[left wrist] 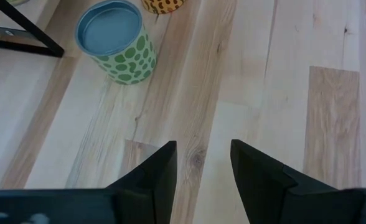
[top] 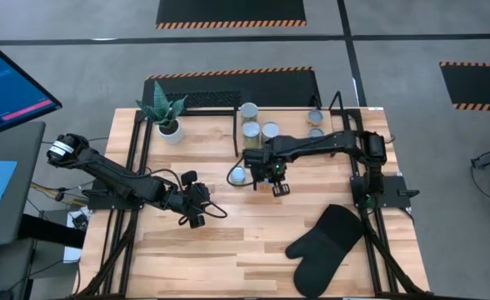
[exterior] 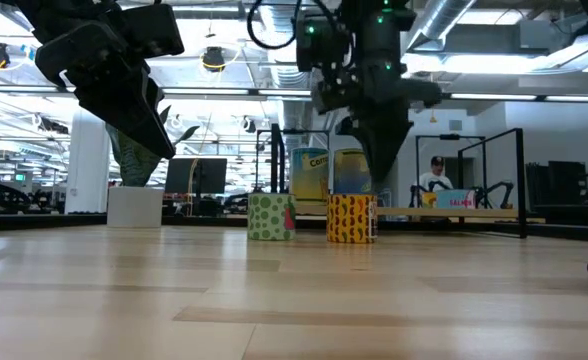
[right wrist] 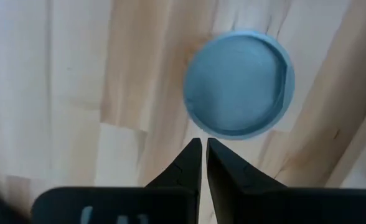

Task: Pick and place cans onto a shelf
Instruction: Put the the canned black beans on the shelf

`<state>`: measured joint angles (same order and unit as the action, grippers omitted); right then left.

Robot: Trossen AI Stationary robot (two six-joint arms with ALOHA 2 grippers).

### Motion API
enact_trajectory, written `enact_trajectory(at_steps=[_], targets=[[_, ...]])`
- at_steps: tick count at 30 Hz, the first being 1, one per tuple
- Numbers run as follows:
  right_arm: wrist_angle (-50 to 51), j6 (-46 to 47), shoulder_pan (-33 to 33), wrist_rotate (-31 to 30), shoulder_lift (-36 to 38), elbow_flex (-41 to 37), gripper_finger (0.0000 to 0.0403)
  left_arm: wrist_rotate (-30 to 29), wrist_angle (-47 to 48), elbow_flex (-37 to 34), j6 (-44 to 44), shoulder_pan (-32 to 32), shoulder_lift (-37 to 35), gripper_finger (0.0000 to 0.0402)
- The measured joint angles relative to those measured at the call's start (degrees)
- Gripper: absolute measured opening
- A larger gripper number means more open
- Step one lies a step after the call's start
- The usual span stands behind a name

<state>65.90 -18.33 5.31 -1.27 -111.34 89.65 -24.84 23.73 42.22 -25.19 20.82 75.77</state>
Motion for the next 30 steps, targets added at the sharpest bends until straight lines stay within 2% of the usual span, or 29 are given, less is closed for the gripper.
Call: enact_trajectory(at_steps=[4, 8, 13, 18, 22, 26, 30], targets=[[-2.7, -0.2, 0.5, -0.1, 0.0, -1.6, 0.0049, 0.0, 0.0, 0.0, 0.0, 0.0, 0.0, 0.0139], [-0.3, -0.2, 0.5, -0.1, 1.5, -1.6, 0.0049, 0.0, 0.1, 0.0, -0.1, 0.0, 0.0, 0.0139], [2.7, 1.8, 0.8, -0.1, 9.1, -4.3, 0.0049, 0.0, 0.4, 0.0, -0.9, 0.0, 0.0, 0.0139], [-11.0, 4.7, 0.3, 0.0, 22.0, -13.9, 0.0049, -1.1, 0.8, 0.0, -1.0, 0.0, 0.0, 0.0139], [-23.8, 6.3, -0.9, 1.9, 28.9, -21.0, 0.0049, -2.2, 0.7, 0.0, -1.0, 0.0, 0.0, 0.0139], [-30.6, 5.5, -2.1, 2.7, 30.5, -25.0, 0.0049, -2.2, 0.5, 0.0, -1.5, 0.0, 0.0, 0.0139], [-35.0, 4.5, -3.5, 2.7, 28.2, -25.0, 0.0049, -2.2, 0.4, 0.0, -1.6, 0.0, 0.0, 0.0139]])
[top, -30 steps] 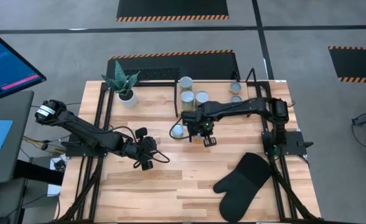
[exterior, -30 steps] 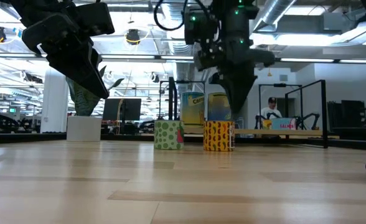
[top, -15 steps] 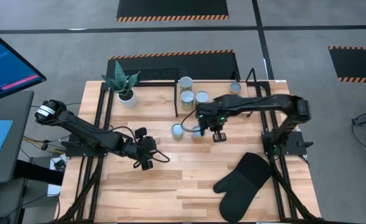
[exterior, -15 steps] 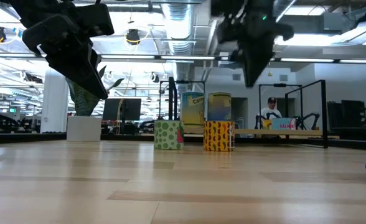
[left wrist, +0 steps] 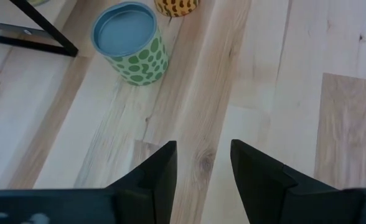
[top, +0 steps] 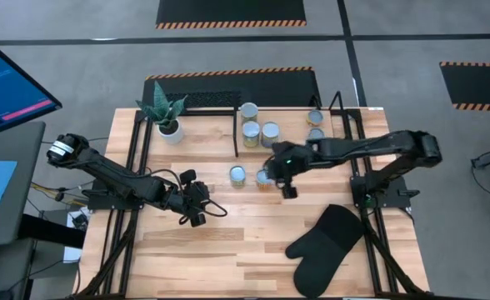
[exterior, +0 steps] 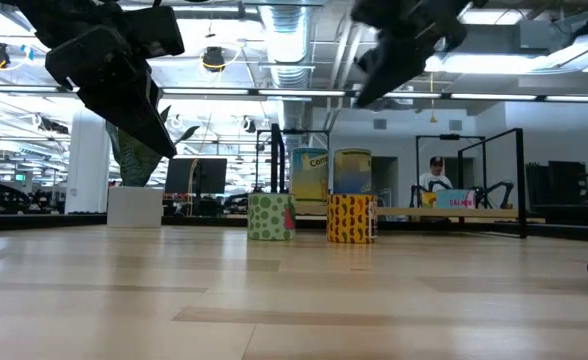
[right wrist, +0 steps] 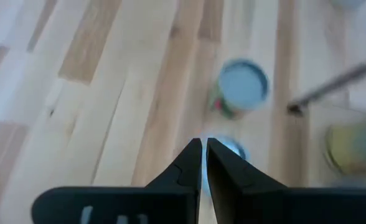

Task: Pick and place cans onto a shelf
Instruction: Put the the canned black beans on the shelf

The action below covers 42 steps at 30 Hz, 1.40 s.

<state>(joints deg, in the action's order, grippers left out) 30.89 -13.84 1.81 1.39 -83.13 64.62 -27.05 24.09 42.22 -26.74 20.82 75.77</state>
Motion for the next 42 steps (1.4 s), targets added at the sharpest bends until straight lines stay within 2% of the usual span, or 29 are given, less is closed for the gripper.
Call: enact_trajectory(at_steps=[5, 15, 20, 32, 38, 42], targets=[[-3.7, -0.1, -0.3, -0.1, -4.8, -0.1, 0.0049, 0.0, -0.1, 0.0, 0.0, 0.0, 0.0, 0.0139], [-2.6, -1.3, 0.6, -2.0, -11.4, -0.2, 0.0052, 0.2, 0.9, 0.0, -0.1, 0.0, 0.0, 0.0139], [-1.7, -1.5, 1.0, -1.7, -12.7, -0.2, 0.0076, 0.2, 0.7, 0.0, -0.4, 0.0, 0.0, 0.0139], [-2.5, -0.6, 1.0, -1.5, -13.7, -0.1, 0.0162, 0.2, 0.5, 0.0, -0.9, 0.0, 0.0, 0.0139], [-2.4, -1.4, 1.0, -1.6, -17.7, -0.1, 0.0176, 0.2, 0.6, 0.0, -1.0, 0.0, 0.0, 0.0139], [-2.5, 0.9, 0.9, -3.9, -19.1, 0.1, 0.0172, 0.2, 0.4, 0.0, -1.1, 0.0, 0.0, 0.0139]])
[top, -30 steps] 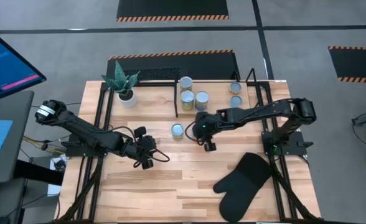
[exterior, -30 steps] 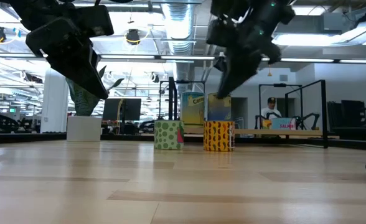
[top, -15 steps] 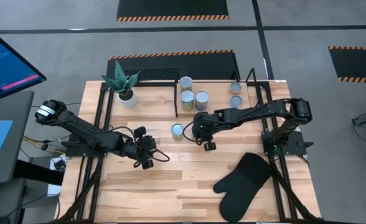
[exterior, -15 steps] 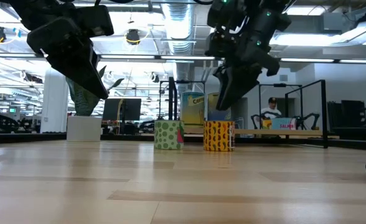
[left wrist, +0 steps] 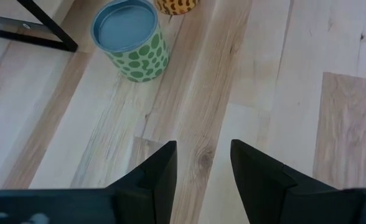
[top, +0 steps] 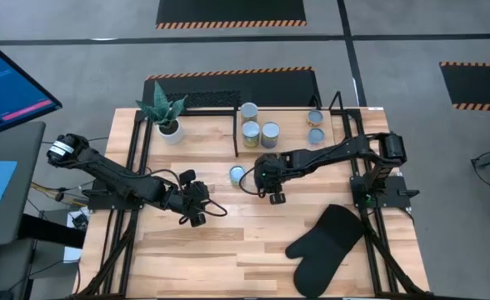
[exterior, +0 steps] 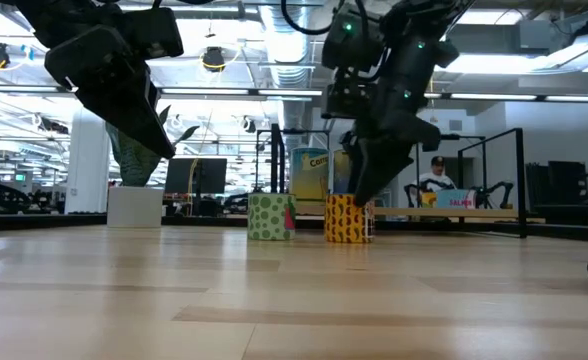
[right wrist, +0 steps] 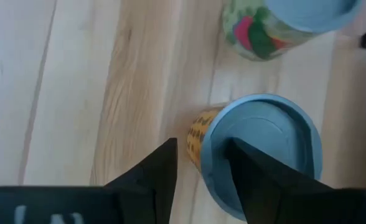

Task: Pick and place cans onto a shelf
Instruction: Put the the canned black beans on the shelf

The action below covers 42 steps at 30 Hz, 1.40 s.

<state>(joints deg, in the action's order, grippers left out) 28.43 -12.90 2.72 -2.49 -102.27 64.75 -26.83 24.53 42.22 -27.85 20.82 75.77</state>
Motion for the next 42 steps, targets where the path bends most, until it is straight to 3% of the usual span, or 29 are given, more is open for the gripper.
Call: enact_trajectory(at_steps=[5, 11, 20, 26, 29, 38, 42], targets=[[2.0, 6.5, -0.5, -2.6, 0.9, -0.1, 0.013, 0.0, 0.0, 0.0, 0.0, 0.0, 0.0, 0.0139], [8.9, 11.2, -1.2, -3.8, 4.0, -0.3, 0.0019, -0.1, 0.0, 0.0, -0.1, 0.0, 0.0, 0.0139], [18.8, 16.0, -3.8, -6.5, 10.7, -0.3, 0.0007, -0.2, -0.1, 0.0, -0.4, 0.0, 0.0, 0.0139], [23.1, 16.0, -3.3, -17.5, 17.2, -0.3, 0.0013, -0.7, -0.1, 0.0, -0.1, 0.0, 0.0, 0.0139], [23.0, 14.0, -0.3, -20.3, 19.8, -0.3, 0.0007, -0.7, -0.1, 0.0, 0.2, 0.0, 0.0, 0.0139], [21.4, 4.0, 15.2, -19.9, 21.3, -0.2, 0.0014, -0.9, 0.0, 0.0, 0.2, 0.0, 0.0, 0.0139], [16.8, -0.6, 22.1, -13.1, 20.4, -0.3, 0.0013, -0.9, 0.0, 0.0, 0.2, 0.0, 0.0, 0.0139]])
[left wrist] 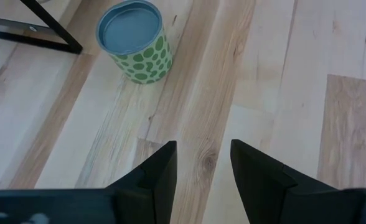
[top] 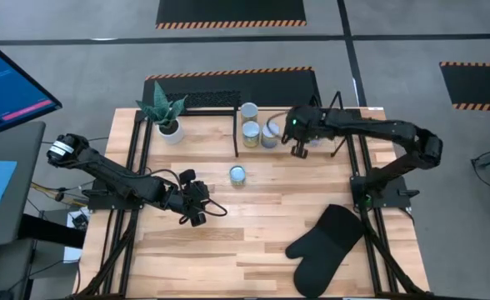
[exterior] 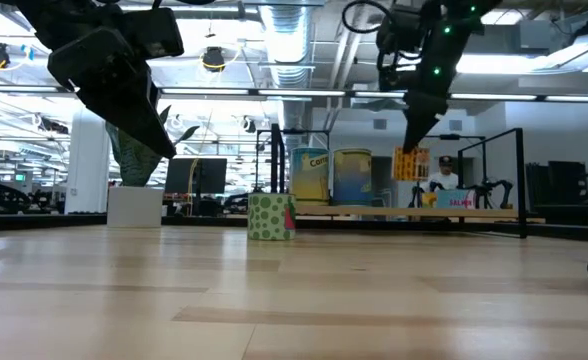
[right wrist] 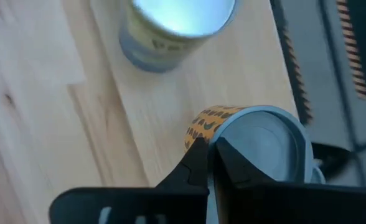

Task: Pick and place cans onto a shelf
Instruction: Put the the canned black beans on the shelf

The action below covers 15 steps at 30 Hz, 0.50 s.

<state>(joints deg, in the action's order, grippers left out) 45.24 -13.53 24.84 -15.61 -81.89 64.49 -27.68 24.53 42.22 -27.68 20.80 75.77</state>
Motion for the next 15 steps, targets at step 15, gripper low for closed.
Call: enact_trajectory(at_steps=[15], targets=[[-11.8, -5.1, 10.8, 9.9, -7.5, 0.0, 0.0021, 0.0, 0.0, 0.0, 0.0, 0.0, 0.0, 0.0139]])
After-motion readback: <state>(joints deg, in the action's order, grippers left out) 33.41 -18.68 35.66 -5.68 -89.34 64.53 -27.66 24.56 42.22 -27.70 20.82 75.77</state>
